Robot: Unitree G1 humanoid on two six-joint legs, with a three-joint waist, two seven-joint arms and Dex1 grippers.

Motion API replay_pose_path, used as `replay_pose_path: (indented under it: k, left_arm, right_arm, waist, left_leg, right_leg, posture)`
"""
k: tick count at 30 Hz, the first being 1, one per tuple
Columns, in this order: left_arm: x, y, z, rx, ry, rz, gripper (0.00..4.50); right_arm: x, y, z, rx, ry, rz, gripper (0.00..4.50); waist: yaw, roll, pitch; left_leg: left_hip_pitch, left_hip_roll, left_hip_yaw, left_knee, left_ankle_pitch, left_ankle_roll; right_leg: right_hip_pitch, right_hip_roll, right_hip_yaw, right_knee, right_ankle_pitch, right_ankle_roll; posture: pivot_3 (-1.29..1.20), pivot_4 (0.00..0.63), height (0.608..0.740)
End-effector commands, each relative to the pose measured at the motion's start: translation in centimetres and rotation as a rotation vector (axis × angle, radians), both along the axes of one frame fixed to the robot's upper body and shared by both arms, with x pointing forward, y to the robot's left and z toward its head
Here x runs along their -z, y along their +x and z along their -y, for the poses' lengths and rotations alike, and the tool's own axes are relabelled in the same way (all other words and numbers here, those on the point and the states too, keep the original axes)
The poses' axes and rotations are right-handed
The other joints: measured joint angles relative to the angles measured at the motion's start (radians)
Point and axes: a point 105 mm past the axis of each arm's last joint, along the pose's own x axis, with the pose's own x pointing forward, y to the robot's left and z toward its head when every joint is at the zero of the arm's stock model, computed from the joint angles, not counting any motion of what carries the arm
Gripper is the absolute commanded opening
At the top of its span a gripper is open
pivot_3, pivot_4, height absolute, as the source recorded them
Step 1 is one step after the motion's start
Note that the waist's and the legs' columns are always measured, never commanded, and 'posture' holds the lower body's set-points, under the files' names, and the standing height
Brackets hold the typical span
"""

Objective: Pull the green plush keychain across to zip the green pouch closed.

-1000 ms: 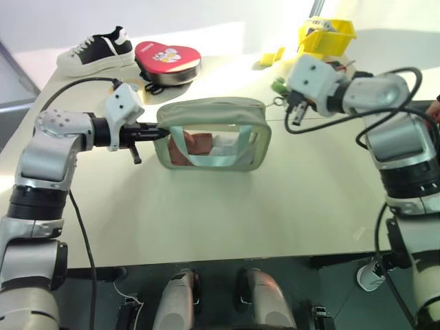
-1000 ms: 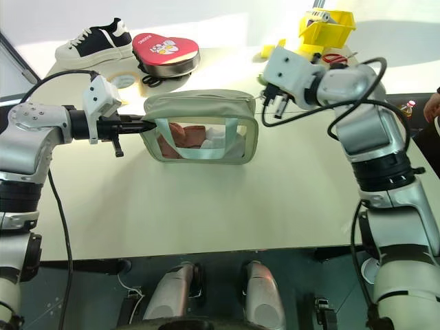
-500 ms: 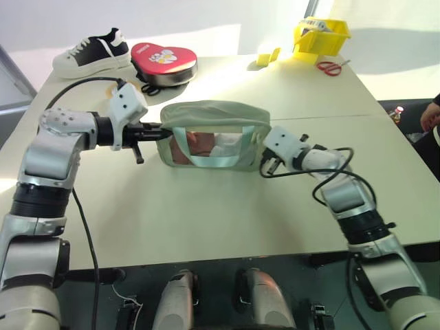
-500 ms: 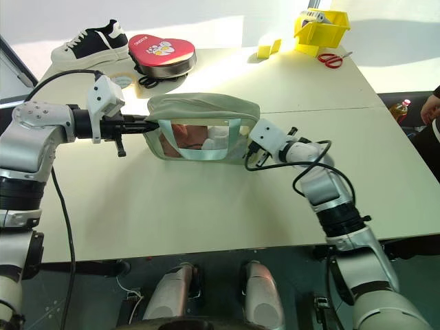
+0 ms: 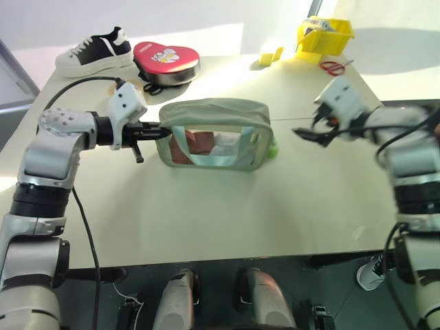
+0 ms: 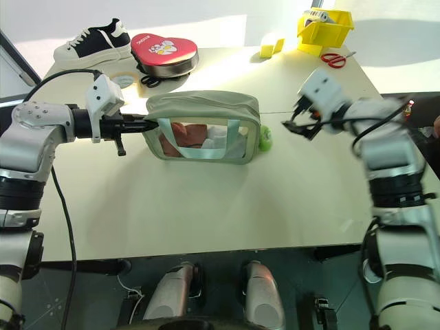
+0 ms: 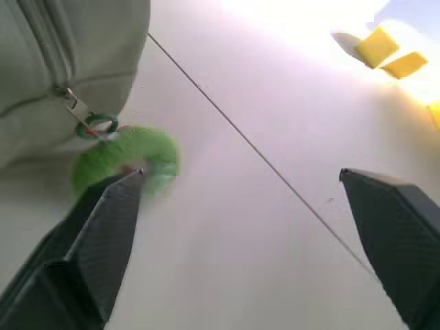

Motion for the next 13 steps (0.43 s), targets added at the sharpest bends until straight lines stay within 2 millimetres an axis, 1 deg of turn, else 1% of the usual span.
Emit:
replay_pose_path:
  k: [1,2,3,5,7,8,11,13]
  left_arm:
    - [-2.1,-0.1,-0.6,-0.01,-0.027,0.053,0.99]
    - [-2.3,-0.1,-0.6,-0.002,-0.034,0.049,1.48]
    - [-2.6,-0.2,-0.7,0.002,-0.042,0.046,1.99]
    - [-3.3,-0.2,-1.2,-0.007,-0.065,0.04,3.02]
    - [-4.8,-0.4,-1.7,-0.02,-0.107,0.037,4.08]
    - [-5.6,-0.4,-2.0,-0.031,-0.124,0.042,4.48]
    - [-8.0,-0.8,-3.1,-0.052,-0.203,0.049,4.48]
    - [-8.7,-0.7,-4.0,-0.086,-0.21,0.069,4.48]
  right_arm:
    - [-3.2,-3.8,-3.1,-0.274,0.129,-0.078,4.5]
    - [-3.6,-4.7,-3.8,-0.333,0.149,-0.103,4.5]
    - [-3.8,-5.2,-4.4,-0.365,0.16,-0.11,4.5]
    - [-4.1,-5.7,-5.3,-0.391,0.172,-0.112,4.5]
    - [-3.9,-5.9,-5.9,-0.401,0.158,-0.101,4.5]
    - [-3.9,-5.9,-6.0,-0.397,0.157,-0.094,4.5]
    - [-3.9,-5.5,-6.1,-0.37,0.183,-0.076,4.5]
    - [-3.7,-5.1,-5.8,-0.337,0.186,-0.062,4.5]
  waist:
    - [0.0,0.0,0.0]
    - [0.0,0.0,0.0]
    - [-0.001,0.0,0.0]
    - [0.0,0.0,0.0]
    - [0.001,0.0,0.0]
    - [0.001,0.0,0.0]
    - [0.003,0.0,0.0]
    - [0.004,0.0,0.0]
  left_leg:
    - [0.0,0.0,0.0,0.0,0.0,0.0]
    - [0.0,0.0,0.0,0.0,0.0,0.0]
    - [0.0,0.0,0.0,0.0,0.0,0.0]
    - [0.0,0.001,0.0,0.0,0.0,0.0]
    - [0.0,0.0,0.0,0.001,0.0,0.0]
    - [0.0,0.0,0.0,0.001,0.0,0.0]
    - [-0.001,0.0,0.0,0.001,0.0,0.0]
    - [-0.001,-0.001,0.0,0.001,0.0,0.0]
  right_leg:
    - [0.0,0.0,0.0,0.0,0.0,0.0]
    - [0.0,0.0,0.0,0.0,0.0,0.0]
    - [0.0,0.0,0.0,0.0,0.0,0.0]
    - [0.0,0.0,0.0,0.0,0.0,0.0]
    - [0.0,-0.001,0.0,0.0,0.0,0.0]
    - [0.0,-0.001,-0.001,0.0,0.0,0.0]
    - [0.0,-0.002,-0.001,-0.001,0.0,0.0]
    - [0.0,-0.002,-0.001,-0.001,0.0,0.0]
  posture:
    - [0.0,0.15,0.74]
    - [0.0,0.15,0.74]
    - [0.0,0.15,0.74]
    - [0.0,0.15,0.74]
    - [0.0,0.15,0.74]
    - [0.0,0.15,0.74]
    - [0.0,0.15,0.74]
    - [0.0,0.15,0.74]
